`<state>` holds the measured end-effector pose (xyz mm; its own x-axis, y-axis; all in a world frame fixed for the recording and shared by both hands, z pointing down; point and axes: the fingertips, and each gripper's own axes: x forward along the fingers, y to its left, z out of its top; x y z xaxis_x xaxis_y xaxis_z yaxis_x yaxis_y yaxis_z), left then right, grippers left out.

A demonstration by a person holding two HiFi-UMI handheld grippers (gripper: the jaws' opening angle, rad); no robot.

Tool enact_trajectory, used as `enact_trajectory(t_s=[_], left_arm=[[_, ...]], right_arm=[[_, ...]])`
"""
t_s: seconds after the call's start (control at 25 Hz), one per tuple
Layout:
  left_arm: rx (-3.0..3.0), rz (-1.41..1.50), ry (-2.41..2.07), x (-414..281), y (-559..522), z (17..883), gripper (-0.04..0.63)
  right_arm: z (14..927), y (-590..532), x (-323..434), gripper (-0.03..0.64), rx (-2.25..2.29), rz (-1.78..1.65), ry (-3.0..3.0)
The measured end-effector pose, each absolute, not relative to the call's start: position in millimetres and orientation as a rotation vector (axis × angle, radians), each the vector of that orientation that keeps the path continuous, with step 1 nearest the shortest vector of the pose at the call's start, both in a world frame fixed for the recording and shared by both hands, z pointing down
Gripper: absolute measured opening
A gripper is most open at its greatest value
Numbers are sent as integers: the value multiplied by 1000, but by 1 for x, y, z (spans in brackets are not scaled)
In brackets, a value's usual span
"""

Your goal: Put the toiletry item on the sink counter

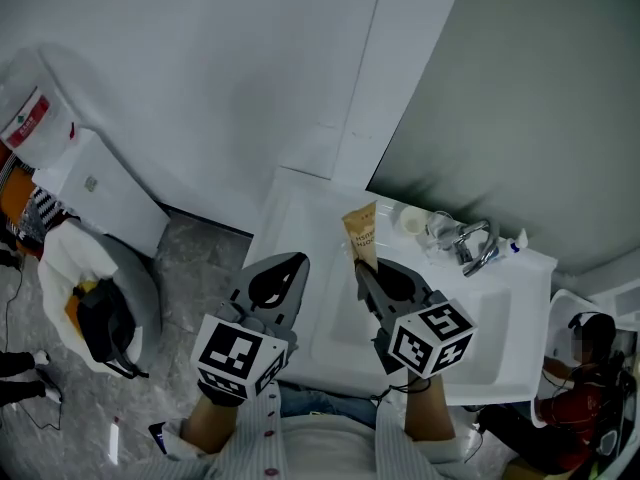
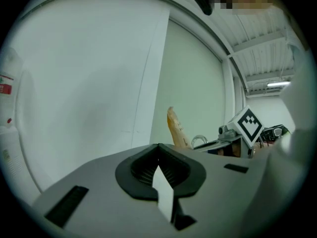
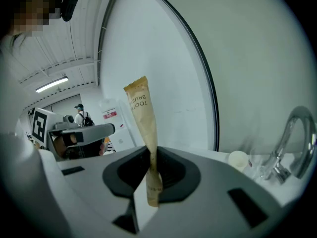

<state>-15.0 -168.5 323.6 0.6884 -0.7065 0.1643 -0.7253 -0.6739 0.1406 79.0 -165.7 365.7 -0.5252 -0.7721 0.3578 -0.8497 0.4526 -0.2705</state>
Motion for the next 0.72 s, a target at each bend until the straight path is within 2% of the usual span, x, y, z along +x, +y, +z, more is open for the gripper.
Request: enact_trajectory(t_s=[0.72], left_arm=[[2655,195,-1085,-10,-217,360,17]], right_arm=[[401,-234,77,55,1309,586,-2375]])
